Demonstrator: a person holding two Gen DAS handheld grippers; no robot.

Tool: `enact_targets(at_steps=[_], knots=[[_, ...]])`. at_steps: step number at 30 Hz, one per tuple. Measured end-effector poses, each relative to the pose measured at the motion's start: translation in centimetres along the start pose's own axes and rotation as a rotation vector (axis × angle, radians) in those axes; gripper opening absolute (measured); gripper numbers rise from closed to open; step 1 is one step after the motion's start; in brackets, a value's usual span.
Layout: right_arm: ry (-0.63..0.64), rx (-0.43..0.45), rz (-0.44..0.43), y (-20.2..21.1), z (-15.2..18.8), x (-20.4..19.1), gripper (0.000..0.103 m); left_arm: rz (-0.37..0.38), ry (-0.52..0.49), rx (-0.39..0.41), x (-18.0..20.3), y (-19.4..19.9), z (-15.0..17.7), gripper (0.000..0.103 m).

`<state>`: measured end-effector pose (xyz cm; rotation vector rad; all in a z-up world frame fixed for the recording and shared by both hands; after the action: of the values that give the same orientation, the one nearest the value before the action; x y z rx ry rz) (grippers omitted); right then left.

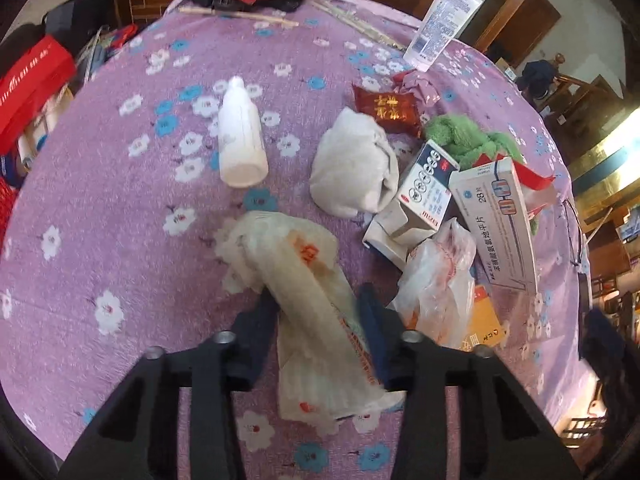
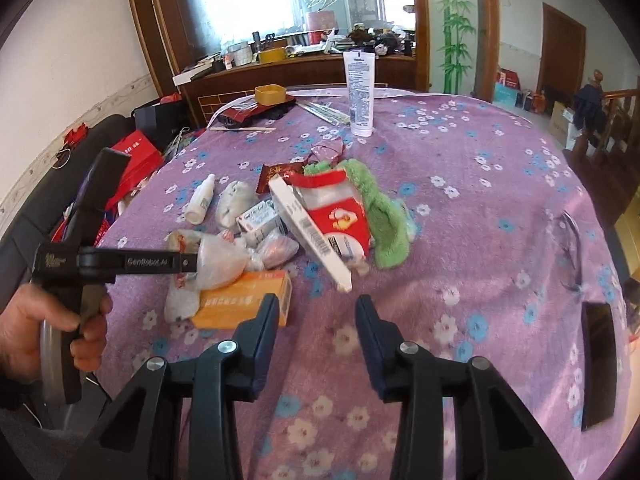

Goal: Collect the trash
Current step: 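Grasp the clear plastic bag with the left gripper while the right grasps a white barcode strip, then carry the plastic bag and barcode strip to the red basket and release both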

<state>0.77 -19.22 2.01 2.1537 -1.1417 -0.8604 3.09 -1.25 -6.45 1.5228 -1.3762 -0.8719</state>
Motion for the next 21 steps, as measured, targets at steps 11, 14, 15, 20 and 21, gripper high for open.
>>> enact_targets(at_steps=[11, 14, 15, 20, 21], knots=[[0.126, -0.154, 0.01, -7.6, -1.7, 1.0, 0.032, -0.045, -0.037, 0.091, -3.1, 2.4, 2.3, 0.026], [0.13, -0.17, 0.029, -8.2, -1.4, 1.1, 0.019, -0.064, -0.042, 0.123, -3.5, 3.1, 2.6, 0.026], [0.133, -0.165, 0.029, -8.0, -1.4, 0.9, 0.016, -0.071, -0.04, 0.135, -3.7, 3.5, 2.7, 0.026], [0.105, -0.11, -0.008, -5.6, -1.4, -0.7, 0.014, -0.092, -0.031, 0.186, -4.4, 5.2, 3.2, 0.026], [0.109, -0.097, -0.016, -5.1, -1.5, -1.2, 0.014, -0.102, -0.032, 0.2, -4.6, 5.7, 3.2, 0.026]])
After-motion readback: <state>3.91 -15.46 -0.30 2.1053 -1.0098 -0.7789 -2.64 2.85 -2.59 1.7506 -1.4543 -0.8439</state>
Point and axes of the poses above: each gripper's, at about its wrist camera, not at the fingertips, and y roughly against the way its jaws point, x to its right, z to its underside, the point moved 10 cm from there along -y, roughly the way its jaws point, and after that the axes turned 12 degrees about -z, right-handed, at the moved point
